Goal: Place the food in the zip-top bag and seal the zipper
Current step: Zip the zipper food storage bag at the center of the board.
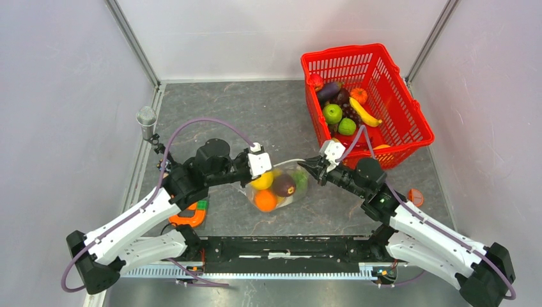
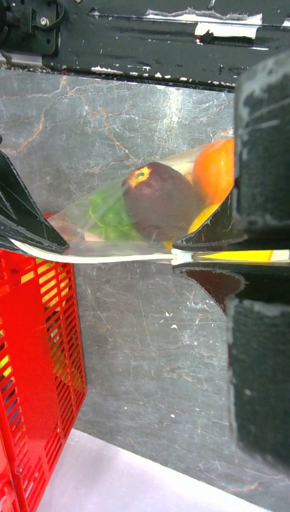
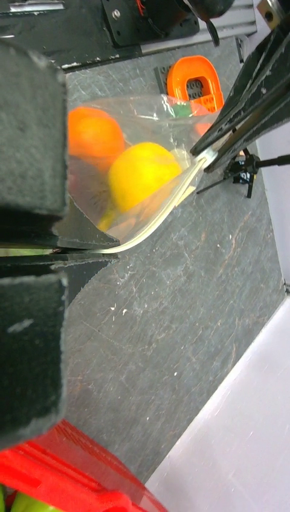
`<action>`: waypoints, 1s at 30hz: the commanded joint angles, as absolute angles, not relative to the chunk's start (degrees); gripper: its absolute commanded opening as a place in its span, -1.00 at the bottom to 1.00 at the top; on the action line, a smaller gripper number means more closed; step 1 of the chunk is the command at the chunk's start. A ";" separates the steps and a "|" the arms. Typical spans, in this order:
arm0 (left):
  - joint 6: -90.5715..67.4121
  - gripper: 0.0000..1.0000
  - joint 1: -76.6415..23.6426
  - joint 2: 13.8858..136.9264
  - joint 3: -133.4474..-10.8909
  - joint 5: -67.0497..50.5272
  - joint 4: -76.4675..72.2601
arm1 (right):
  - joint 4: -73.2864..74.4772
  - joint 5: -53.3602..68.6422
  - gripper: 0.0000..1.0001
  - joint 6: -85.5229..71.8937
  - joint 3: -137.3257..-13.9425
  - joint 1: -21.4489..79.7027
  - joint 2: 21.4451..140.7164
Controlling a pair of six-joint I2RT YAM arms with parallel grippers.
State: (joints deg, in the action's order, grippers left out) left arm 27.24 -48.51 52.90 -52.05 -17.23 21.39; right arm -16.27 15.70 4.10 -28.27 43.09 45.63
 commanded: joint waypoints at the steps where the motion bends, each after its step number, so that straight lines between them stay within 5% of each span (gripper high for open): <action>1: 27.75 -0.96 -48.08 49.53 -51.55 -13.01 22.91 | -19.71 6.85 -1.00 2.75 -27.86 42.57 43.96; 11: 26.92 -0.95 -48.07 46.84 -50.02 -9.31 21.73 | -17.68 12.61 -0.96 2.52 -29.86 42.54 45.11; 13: 26.69 -0.96 -48.08 47.15 -49.97 -11.04 20.88 | -15.86 18.93 -0.70 4.14 -31.45 42.54 46.36; 15: 26.48 -0.96 -48.08 47.78 -50.33 -12.22 20.82 | -12.06 23.57 -0.06 6.28 -34.44 42.57 47.96; 17: 26.38 -0.96 -48.07 48.37 -50.60 -13.44 20.85 | -7.59 25.74 0.28 8.86 -37.87 42.63 49.80; 22: 26.14 -0.95 -48.08 49.04 -50.49 -15.59 20.36 | 1.18 26.03 0.59 15.00 -46.24 42.63 54.46; 30: 24.91 -0.96 -48.11 48.69 -49.20 -18.38 17.96 | 8.56 32.89 0.60 21.06 -52.76 44.24 62.95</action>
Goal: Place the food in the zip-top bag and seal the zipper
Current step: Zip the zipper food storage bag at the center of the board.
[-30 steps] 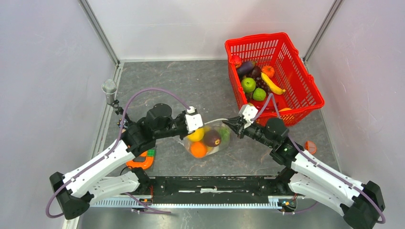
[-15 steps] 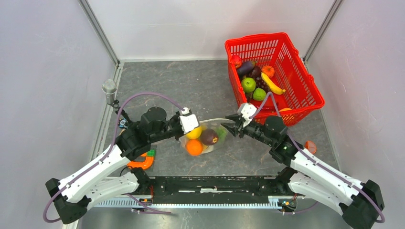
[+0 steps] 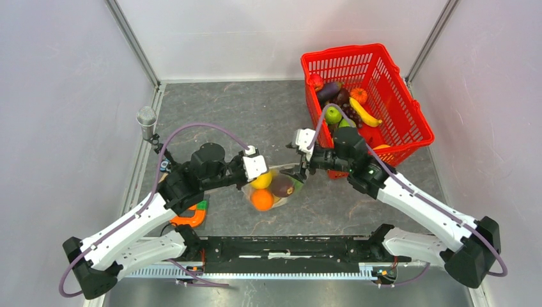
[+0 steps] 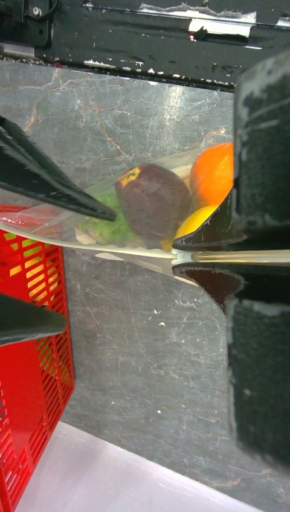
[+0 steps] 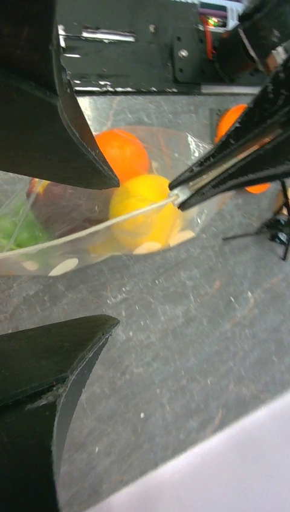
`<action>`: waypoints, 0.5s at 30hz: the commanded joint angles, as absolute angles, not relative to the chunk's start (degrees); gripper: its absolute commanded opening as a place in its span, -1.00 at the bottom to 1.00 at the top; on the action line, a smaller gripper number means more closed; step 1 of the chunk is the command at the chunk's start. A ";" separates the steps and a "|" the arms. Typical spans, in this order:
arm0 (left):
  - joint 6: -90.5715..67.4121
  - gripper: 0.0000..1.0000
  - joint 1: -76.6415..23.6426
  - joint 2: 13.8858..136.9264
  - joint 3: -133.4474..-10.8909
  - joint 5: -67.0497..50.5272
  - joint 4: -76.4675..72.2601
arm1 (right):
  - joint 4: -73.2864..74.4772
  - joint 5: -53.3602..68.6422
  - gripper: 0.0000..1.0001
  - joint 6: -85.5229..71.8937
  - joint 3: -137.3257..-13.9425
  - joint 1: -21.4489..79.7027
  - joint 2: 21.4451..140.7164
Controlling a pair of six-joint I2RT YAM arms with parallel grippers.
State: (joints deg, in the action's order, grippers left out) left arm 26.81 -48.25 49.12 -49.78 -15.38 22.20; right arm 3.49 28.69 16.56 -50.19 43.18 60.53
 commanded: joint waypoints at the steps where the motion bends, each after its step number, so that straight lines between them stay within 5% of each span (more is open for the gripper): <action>1: 24.92 -0.95 -48.16 48.76 -49.13 -18.62 17.86 | 8.63 33.25 0.58 21.38 -53.04 44.44 63.46; 10: 24.80 -0.95 -48.15 48.69 -48.54 -18.77 17.23 | 7.38 35.18 0.06 22.15 -54.58 46.27 66.27; 15: 24.90 -0.96 -48.15 48.27 -48.21 -18.28 17.18 | 6.01 34.93 -0.43 21.99 -53.34 46.41 66.21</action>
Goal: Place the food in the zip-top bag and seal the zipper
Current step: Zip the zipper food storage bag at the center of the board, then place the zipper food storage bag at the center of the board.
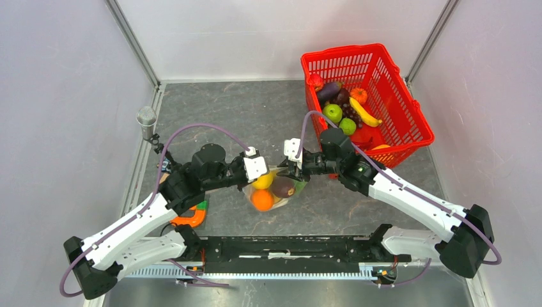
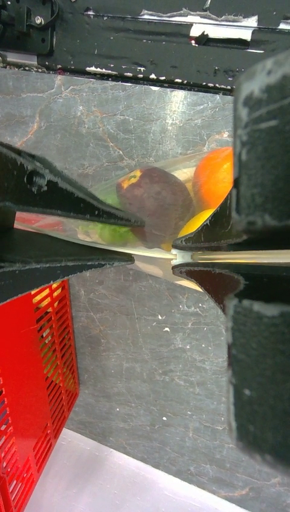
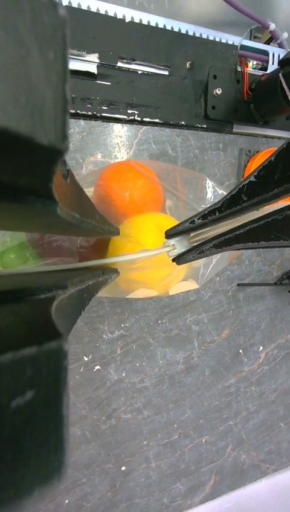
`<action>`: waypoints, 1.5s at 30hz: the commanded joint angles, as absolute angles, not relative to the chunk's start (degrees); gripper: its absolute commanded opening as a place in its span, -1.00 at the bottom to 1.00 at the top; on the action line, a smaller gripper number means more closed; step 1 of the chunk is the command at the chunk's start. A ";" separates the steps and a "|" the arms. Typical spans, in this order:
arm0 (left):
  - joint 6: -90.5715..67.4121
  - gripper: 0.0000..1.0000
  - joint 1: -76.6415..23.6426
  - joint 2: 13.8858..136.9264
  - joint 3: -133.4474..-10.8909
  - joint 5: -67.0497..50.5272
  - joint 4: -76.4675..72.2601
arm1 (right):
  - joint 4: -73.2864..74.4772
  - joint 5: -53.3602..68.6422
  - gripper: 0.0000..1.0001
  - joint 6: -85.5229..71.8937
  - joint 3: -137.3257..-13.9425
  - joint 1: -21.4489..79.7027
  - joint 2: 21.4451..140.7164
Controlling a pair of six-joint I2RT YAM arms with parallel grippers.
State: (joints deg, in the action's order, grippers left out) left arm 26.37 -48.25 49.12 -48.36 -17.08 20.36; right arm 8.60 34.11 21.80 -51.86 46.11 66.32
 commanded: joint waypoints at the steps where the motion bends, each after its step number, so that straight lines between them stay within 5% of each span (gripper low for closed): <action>1: 24.95 -0.95 -48.16 48.12 -48.09 -18.13 17.10 | 5.77 34.52 -0.55 21.85 -53.03 46.46 66.25; 7: 25.88 -0.95 -48.10 46.81 -46.96 -16.66 16.76 | 1.23 29.15 -1.00 19.25 -49.76 46.44 64.11; 28: 25.62 -0.95 -47.90 39.16 -40.87 6.22 14.40 | -7.98 -0.81 -1.00 6.18 -43.77 46.08 60.12; 45: 25.40 -0.90 -47.90 36.45 -37.94 19.92 10.20 | -9.64 -5.93 -1.00 1.69 -43.94 44.32 59.80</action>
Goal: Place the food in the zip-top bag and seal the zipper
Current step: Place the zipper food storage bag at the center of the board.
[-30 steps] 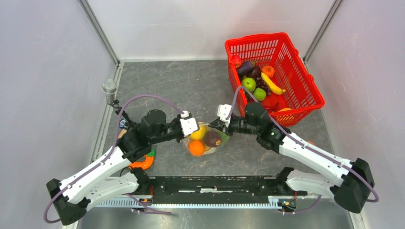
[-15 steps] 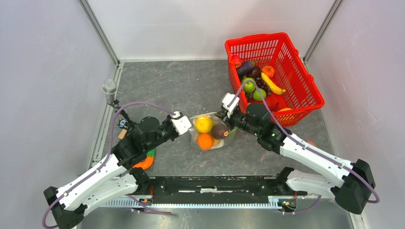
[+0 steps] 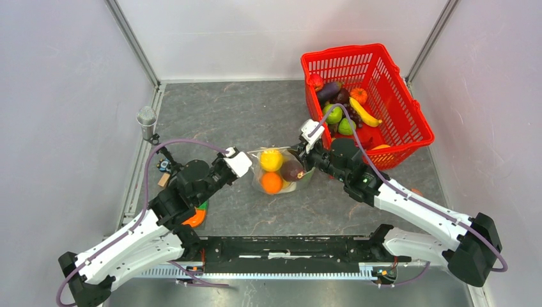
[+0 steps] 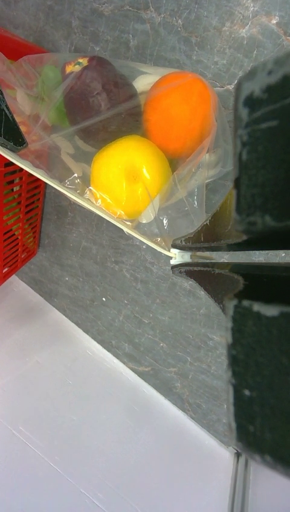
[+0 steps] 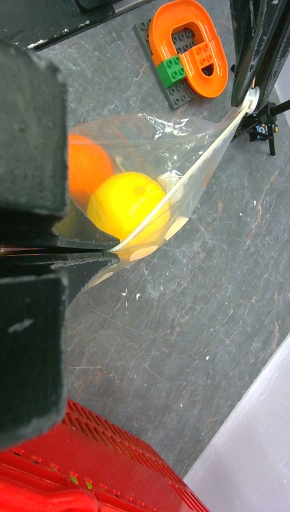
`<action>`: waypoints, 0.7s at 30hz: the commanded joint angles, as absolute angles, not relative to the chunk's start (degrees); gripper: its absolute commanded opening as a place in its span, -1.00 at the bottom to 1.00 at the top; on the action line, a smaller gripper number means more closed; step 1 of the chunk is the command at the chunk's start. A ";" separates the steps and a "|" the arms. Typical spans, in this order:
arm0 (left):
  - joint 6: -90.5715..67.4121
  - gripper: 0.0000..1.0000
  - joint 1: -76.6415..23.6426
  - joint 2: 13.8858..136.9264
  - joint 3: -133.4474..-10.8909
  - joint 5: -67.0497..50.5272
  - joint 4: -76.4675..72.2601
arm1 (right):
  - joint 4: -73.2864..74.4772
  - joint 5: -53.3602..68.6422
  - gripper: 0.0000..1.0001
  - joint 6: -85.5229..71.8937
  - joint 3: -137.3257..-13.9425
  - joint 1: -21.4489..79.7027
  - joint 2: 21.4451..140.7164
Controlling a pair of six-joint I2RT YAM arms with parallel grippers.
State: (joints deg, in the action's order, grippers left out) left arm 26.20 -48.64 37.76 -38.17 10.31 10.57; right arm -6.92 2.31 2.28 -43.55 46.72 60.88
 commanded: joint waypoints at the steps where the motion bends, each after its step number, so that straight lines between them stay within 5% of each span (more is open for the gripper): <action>1: 25.35 -0.90 -47.88 36.37 -37.86 20.15 10.07 | -9.65 -5.89 -1.00 1.57 -43.95 44.17 59.94; 6: 24.78 -0.48 -47.90 35.11 -37.02 21.40 8.50 | -9.89 -6.15 -1.00 0.70 -43.79 43.61 60.43; 8: 24.54 -0.09 -47.90 34.68 -36.66 21.21 7.73 | -9.99 -5.14 -1.00 0.53 -43.97 43.43 60.71; 10: 23.88 0.01 -47.86 34.07 -36.14 20.81 6.35 | -10.44 -3.58 -1.00 0.29 -44.33 43.34 61.20; 14: 21.33 0.65 -47.90 32.70 -36.37 17.06 5.04 | -10.56 -0.19 -1.00 0.42 -46.57 43.33 63.18; 21: 14.66 0.93 -47.90 33.43 -40.40 16.03 6.22 | -9.87 4.41 -1.00 1.32 -54.82 43.34 67.21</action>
State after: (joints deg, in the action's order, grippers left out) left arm 21.17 -47.99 33.10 -36.53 15.97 8.43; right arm -6.50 1.06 0.80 -47.03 43.22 65.84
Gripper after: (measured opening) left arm 0.947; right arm 0.010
